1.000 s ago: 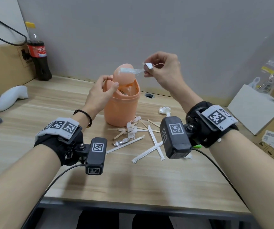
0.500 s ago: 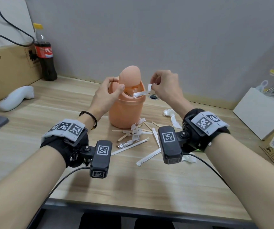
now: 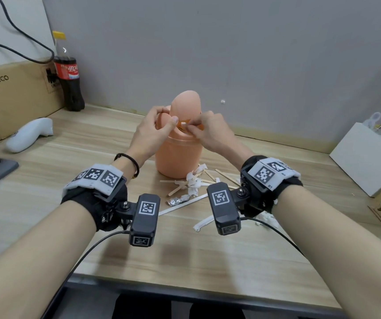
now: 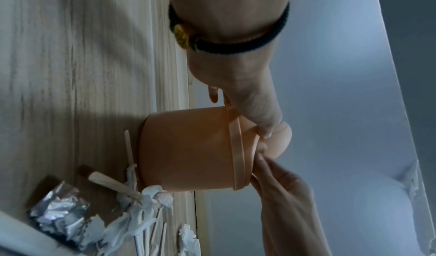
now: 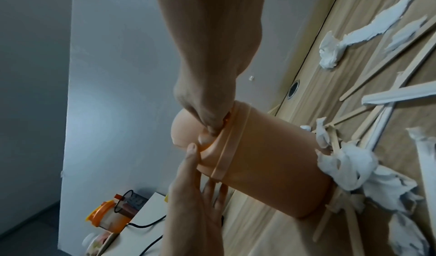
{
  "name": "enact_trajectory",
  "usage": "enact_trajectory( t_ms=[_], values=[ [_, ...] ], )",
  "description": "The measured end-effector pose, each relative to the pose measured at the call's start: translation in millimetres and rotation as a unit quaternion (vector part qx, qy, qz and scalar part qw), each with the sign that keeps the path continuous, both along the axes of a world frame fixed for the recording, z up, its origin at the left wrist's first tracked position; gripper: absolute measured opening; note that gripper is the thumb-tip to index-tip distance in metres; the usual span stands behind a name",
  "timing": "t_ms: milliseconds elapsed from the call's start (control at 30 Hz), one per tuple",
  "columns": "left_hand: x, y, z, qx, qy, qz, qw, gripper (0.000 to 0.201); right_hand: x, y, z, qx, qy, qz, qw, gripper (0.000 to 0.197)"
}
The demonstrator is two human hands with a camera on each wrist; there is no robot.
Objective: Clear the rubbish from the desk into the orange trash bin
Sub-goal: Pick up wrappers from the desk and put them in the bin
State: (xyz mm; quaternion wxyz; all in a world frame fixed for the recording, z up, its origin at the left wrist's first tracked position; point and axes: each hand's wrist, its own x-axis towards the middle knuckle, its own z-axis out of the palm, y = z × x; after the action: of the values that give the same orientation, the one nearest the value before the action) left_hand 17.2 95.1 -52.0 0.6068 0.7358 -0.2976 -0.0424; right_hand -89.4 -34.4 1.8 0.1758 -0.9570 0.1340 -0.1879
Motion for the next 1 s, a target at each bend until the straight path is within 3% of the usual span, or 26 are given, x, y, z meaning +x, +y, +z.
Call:
enact_trajectory(
  t_ms=[100,200,367,567,667,833,1000],
  values=[
    [-1,0,0,-0.001,-0.001,-0.002,1.000,0.037,-2,-5,4,-0.041,0.055,0.020,0.997,0.034],
    [-1,0,1,-0.002,-0.001,-0.003,1.000,0.038,-5,-15,5,-0.009,0.061,0.021,0.998,0.037],
    [-1,-1,0,-0.002,-0.001,-0.007,1.000,0.040,-22,-34,10,0.108,-0.084,0.011,0.991,0.049],
    [-3,-3,0,-0.008,0.004,0.000,1.000,0.038,-48,-56,3,0.144,-0.094,-0.056,0.984,0.048],
    [-6,-4,0,-0.011,0.001,0.013,1.000,0.030,-61,-71,-12,0.122,-0.010,-0.103,0.987,0.047],
    [-12,-7,1,-0.012,-0.003,0.030,0.999,0.034,-86,-87,-39,0.125,0.134,-0.124,0.975,0.037],
    [-20,-10,2,-0.009,-0.015,0.048,0.999,0.040,-117,-94,-49,0.050,0.235,-0.177,0.954,0.025]
  ],
)
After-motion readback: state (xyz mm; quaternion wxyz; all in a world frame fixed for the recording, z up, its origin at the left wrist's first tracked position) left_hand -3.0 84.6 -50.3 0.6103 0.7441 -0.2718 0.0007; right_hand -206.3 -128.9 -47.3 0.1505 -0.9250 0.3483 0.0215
